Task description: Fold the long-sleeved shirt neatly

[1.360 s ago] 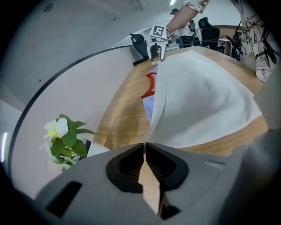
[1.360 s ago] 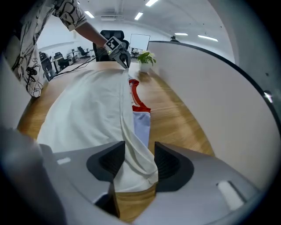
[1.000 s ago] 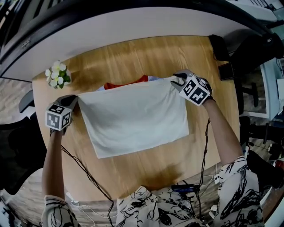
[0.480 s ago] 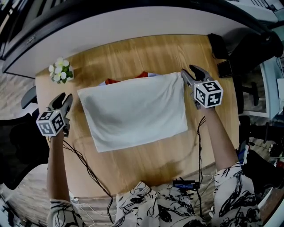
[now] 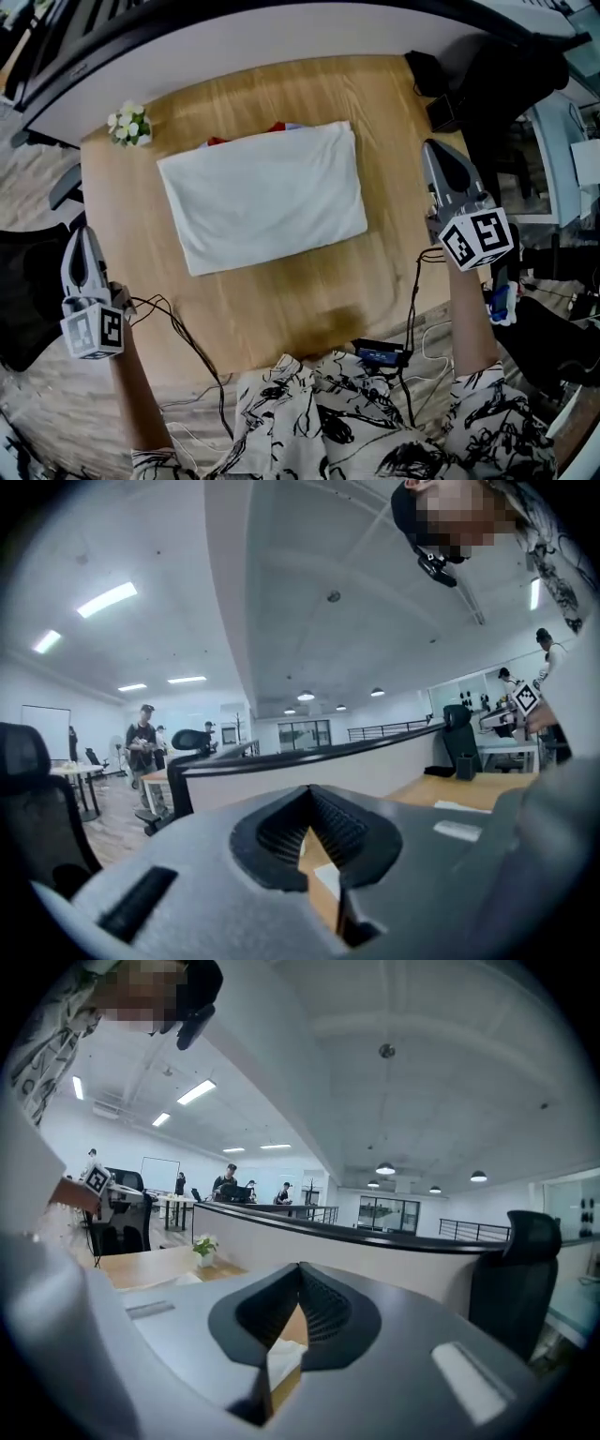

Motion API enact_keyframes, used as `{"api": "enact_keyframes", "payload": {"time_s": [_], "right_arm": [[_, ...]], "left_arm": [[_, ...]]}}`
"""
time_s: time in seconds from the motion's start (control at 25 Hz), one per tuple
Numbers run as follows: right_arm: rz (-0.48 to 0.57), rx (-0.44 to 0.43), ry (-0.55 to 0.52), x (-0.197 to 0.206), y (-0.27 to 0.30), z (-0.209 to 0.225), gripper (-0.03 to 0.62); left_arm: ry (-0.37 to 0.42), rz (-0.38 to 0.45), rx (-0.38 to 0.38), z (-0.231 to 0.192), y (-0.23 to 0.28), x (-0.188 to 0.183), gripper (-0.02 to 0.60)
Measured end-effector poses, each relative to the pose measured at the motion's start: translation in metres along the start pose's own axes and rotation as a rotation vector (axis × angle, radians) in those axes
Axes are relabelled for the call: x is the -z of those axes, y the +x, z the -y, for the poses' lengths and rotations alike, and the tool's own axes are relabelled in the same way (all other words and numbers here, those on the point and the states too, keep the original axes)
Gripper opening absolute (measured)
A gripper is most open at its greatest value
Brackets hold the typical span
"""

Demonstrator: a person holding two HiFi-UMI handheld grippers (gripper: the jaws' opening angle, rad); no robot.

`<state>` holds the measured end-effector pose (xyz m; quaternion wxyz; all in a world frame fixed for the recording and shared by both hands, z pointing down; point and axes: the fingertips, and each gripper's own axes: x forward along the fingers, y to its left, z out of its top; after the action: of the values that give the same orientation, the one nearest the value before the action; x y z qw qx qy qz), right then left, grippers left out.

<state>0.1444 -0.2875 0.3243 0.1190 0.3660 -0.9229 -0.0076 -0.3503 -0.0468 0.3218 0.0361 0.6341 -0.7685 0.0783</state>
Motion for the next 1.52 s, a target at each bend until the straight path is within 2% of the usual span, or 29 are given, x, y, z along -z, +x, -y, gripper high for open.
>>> {"api": "enact_keyframes", "payload": {"time_s": [0.12, 0.2, 0.32, 0.48, 0.6, 0.72, 0.8, 0.88, 1.08, 1.32, 1.4, 1.52], "right_arm": [[0.018, 0.021, -0.085, -0.019, -0.032, -0.006, 0.008], [0.041, 0.042, -0.106, -0.03, -0.054, -0.011, 0.008], [0.1, 0.079, -0.086, -0.045, -0.089, -0.016, 0.008], [0.145, 0.117, -0.085, -0.057, -0.133, -0.021, 0.008], [0.162, 0.116, -0.083, -0.07, -0.164, -0.023, 0.008], [0.208, 0.107, -0.059, -0.081, -0.192, -0.03, 0.008], [0.239, 0.109, -0.05, -0.082, -0.212, -0.038, 0.008], [0.262, 0.123, -0.057, -0.08, -0.232, -0.044, 0.008], [0.27, 0.183, -0.02, -0.066, -0.279, -0.046, 0.006], [0.299, 0.238, -0.011, -0.05, -0.333, -0.053, 0.006], [0.311, 0.242, -0.009, -0.046, -0.351, -0.057, 0.007], [0.311, 0.216, -0.032, -0.041, -0.368, -0.067, 0.006]], "left_arm": [[0.007, 0.095, -0.111, -0.002, -0.035, -0.043, 0.005], [0.019, 0.15, -0.138, 0.002, -0.059, -0.064, 0.005], [0.052, 0.216, -0.097, 0.022, -0.091, -0.085, 0.005], [0.138, 0.256, -0.021, 0.054, -0.135, -0.1, 0.005], [0.209, 0.252, 0.048, 0.081, -0.164, -0.101, 0.005], [0.275, 0.218, 0.078, 0.105, -0.192, -0.095, 0.005], [0.233, 0.217, 0.084, 0.113, -0.212, -0.09, 0.005], [0.179, 0.249, 0.073, 0.118, -0.232, -0.088, 0.005], [0.099, 0.286, -0.021, 0.124, -0.28, -0.084, 0.004], [0.01, 0.187, -0.2, 0.116, -0.32, -0.062, 0.005], [-0.022, 0.217, -0.205, 0.12, -0.34, -0.065, 0.005], [-0.02, 0.234, -0.197, 0.131, -0.358, -0.063, 0.005]]}}
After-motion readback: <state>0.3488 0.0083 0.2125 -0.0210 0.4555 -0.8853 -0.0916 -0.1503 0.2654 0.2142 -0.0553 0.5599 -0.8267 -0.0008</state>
